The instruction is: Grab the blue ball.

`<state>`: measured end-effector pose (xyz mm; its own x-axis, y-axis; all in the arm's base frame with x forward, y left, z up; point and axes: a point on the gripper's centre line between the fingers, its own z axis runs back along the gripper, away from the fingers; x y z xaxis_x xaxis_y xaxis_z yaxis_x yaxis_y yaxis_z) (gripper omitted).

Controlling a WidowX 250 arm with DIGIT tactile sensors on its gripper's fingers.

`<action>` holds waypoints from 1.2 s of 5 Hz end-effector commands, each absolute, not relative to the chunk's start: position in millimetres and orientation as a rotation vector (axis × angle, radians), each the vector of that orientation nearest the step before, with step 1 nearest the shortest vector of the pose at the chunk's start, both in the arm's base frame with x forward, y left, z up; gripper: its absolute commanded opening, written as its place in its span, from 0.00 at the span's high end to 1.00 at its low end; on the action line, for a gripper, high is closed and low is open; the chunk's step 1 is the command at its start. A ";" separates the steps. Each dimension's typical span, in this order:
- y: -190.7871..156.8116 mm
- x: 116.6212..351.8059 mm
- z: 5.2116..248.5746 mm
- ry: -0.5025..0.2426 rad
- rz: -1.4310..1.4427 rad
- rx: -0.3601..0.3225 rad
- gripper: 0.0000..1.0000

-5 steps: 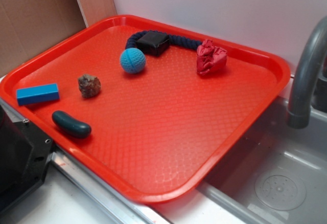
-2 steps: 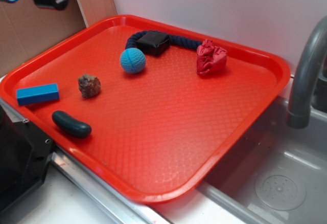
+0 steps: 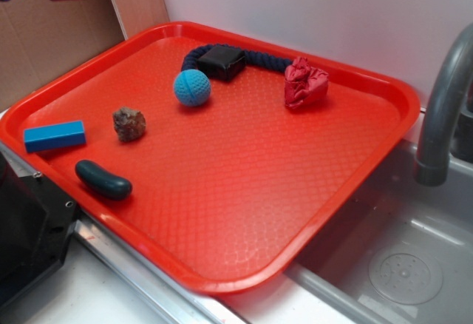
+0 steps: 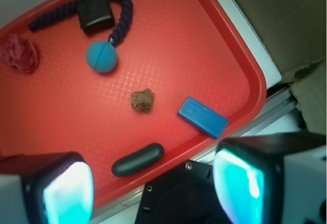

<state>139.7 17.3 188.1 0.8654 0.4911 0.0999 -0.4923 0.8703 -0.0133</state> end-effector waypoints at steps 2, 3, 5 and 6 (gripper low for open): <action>35.7 220.9 136.4 -0.164 0.566 -0.033 0.00; 29.1 243.8 109.4 -0.129 0.537 0.020 0.00; 8.1 269.9 58.3 -0.021 0.484 0.120 0.00; 2.6 274.0 39.7 0.026 0.460 0.134 0.33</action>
